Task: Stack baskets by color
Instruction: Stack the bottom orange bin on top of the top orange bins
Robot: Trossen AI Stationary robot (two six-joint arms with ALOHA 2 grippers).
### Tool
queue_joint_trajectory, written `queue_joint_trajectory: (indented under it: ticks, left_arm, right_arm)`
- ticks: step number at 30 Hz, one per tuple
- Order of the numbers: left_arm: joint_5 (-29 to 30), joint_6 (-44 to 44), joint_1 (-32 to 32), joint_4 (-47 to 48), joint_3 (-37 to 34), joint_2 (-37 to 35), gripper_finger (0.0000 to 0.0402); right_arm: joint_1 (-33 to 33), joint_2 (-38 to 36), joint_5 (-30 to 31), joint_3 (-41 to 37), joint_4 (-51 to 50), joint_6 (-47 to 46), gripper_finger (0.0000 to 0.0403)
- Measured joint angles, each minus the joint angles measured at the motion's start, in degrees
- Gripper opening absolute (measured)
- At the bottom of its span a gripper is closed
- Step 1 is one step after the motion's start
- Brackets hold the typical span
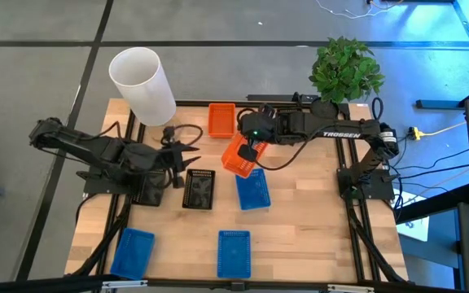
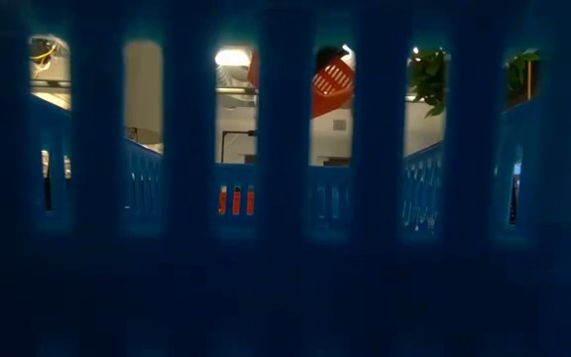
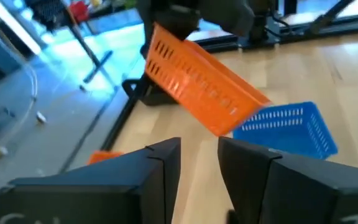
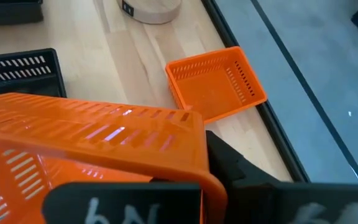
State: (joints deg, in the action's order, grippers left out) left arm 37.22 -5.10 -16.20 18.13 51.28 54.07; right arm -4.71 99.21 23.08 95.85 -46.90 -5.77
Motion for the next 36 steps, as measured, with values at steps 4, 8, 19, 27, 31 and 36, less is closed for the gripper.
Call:
queue_joint_trajectory:
  ticks: [4, 8, 19, 27, 31, 36]
  left_arm:
    - [-3.4, -5.7, 1.1, -2.9, 0.0, 0.2, 0.0100]
    - [-2.4, -8.7, 2.8, -4.8, 0.0, 2.8, 0.0100]
    - [6.1, -27.8, 4.0, -19.8, 0.0, 14.1, 0.0100]
    - [19.6, -36.8, 1.5, -31.9, 0.0, 18.1, 0.0100]
    - [20.7, -34.3, 2.2, -32.0, 0.0, 19.7, 0.0100]
    - [24.8, -34.3, 3.2, -33.2, 0.0, 22.1, 0.0100]
  right_arm:
    - [0.0, 0.0, 6.3, 0.0, 0.8, -3.1, 0.0000]
    - [0.0, 0.0, 14.1, 0.0, 2.1, -6.4, 0.0000]
    - [0.0, 0.0, 20.8, 0.0, 9.0, -4.0, 0.0000]
    - [-0.1, 0.0, 21.6, 0.0, 9.0, -3.8, 0.0000]
    - [0.0, 0.0, 21.5, 0.0, 9.0, -3.8, 0.0000]
    - [0.0, 0.0, 21.5, 0.0, 9.0, -2.9, 0.0000]
